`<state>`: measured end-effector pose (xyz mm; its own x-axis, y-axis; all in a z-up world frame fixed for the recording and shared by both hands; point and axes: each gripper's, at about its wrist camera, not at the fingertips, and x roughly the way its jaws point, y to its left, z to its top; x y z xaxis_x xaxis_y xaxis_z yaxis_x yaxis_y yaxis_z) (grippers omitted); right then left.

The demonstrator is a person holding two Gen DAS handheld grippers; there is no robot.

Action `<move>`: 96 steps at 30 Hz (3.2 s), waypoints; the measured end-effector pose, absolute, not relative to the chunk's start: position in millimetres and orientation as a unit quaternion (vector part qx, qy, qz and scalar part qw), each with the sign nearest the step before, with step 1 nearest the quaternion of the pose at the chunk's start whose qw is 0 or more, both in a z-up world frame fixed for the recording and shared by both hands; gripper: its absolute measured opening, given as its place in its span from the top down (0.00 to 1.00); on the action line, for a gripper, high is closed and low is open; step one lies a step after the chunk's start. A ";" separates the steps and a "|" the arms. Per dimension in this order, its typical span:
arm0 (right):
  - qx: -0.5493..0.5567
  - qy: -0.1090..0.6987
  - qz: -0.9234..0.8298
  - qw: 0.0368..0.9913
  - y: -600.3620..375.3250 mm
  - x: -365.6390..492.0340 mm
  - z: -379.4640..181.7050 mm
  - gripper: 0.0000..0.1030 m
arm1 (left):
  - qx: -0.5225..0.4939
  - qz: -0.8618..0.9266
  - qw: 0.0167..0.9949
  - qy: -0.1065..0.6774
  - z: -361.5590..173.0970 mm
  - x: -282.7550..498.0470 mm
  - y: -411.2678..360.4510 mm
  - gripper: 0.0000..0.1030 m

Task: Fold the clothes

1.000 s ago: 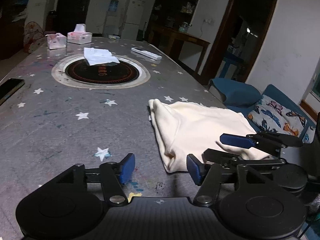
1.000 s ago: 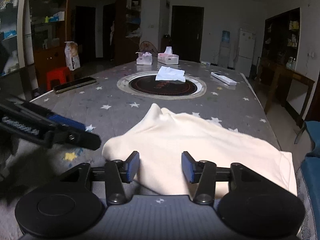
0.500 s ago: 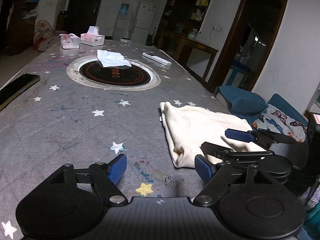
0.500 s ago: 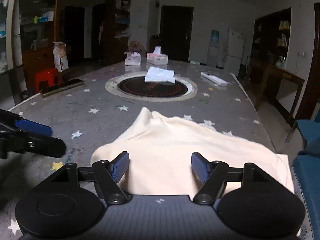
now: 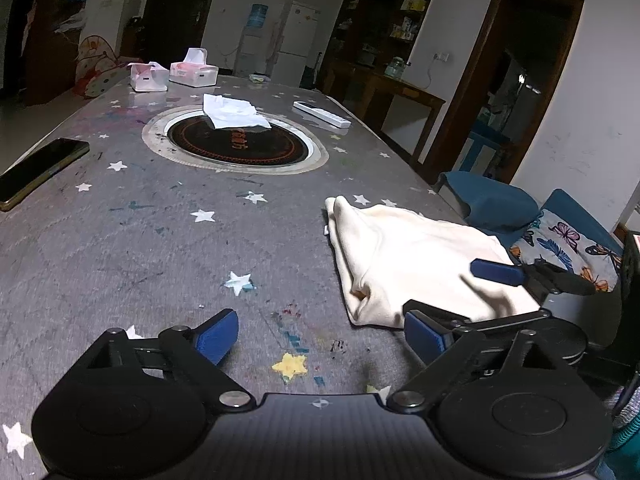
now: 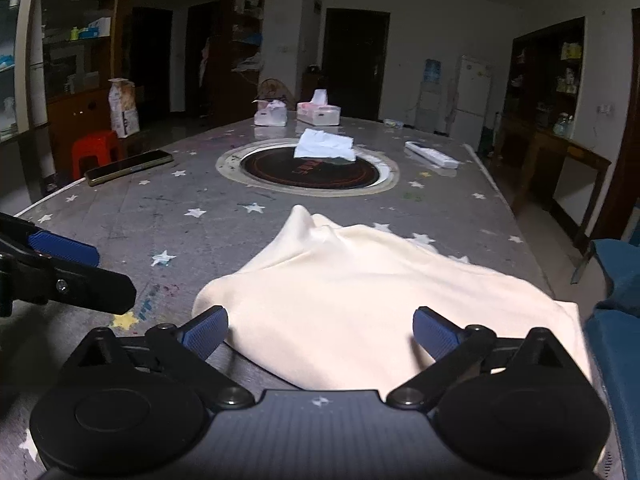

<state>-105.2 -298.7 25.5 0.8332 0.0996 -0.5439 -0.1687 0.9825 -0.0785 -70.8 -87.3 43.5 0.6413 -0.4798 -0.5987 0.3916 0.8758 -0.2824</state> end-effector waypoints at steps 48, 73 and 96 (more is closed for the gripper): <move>0.003 0.282 -0.009 0.959 -330.6 -198.2 19.8 0.00 | -0.027 -0.239 0.914 0.327 43.1 -134.8 -112.2 0.00; 0.027 0.281 -0.024 0.959 -344.1 -225.4 15.3 0.00 | 0.017 -0.256 0.911 0.322 37.3 -153.2 -135.8 0.00; 0.029 0.288 -0.037 0.957 -346.0 -225.8 14.0 0.00 | 0.029 -0.258 0.907 0.332 31.6 -151.2 -144.5 0.00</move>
